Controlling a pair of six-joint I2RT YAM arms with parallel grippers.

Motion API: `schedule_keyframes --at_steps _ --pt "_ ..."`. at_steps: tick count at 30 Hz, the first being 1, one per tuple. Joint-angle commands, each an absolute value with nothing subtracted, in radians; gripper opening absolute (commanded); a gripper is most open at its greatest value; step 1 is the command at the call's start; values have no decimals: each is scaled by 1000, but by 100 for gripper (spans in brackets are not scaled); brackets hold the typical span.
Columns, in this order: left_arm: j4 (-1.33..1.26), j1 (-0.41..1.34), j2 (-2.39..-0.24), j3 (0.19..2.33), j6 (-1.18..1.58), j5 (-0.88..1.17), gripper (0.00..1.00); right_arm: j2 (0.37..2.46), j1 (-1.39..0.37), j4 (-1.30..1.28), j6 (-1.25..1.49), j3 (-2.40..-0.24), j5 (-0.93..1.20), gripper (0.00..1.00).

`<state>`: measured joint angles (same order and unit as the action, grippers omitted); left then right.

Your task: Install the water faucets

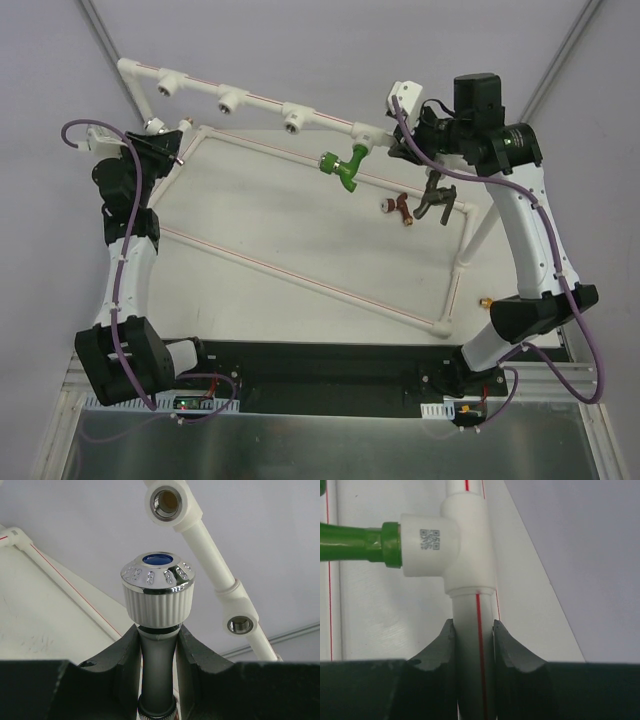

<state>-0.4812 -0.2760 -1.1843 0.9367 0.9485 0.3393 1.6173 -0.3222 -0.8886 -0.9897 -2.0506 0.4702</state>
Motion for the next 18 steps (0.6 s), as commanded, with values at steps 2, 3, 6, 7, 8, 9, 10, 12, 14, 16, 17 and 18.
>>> schedule_keyframes --at_steps 2,3,6,7,8,9,10,12,14,16,17,18 --pt "-723 -275 -1216 973 1084 316 0 1503 -314 -897 -940 -1997 342 2" --pt "-760 -276 -1224 956 1107 308 0 1494 -314 -884 -937 -1973 342 2" --pt "-865 -282 -1256 942 1163 285 0 1468 -314 -852 -927 -1928 345 2" --pt "-879 -285 -1272 940 1170 282 0 1463 -313 -842 -920 -1921 345 2" --pt "-890 -296 -1279 945 1183 285 0 1451 -313 -835 -919 -1908 344 2" --pt "-891 -304 -1285 959 1189 293 0 1450 -310 -821 -919 -1899 345 2" --pt "-893 -308 -1301 965 1196 298 0 1444 -307 -815 -920 -1882 345 2" --pt "-903 -325 -1313 980 1213 316 0 1437 -305 -805 -922 -1873 348 2" --pt "-908 -334 -1328 986 1221 322 0 1430 -302 -799 -922 -1861 356 2" --pt "-919 -342 -1339 989 1226 333 0 1427 -301 -793 -923 -1853 365 2" --pt "-926 -344 -1345 991 1233 339 0 1425 -299 -792 -923 -1853 370 2" --pt "-928 -347 -1356 997 1236 345 0 1424 -299 -792 -923 -1850 368 2"
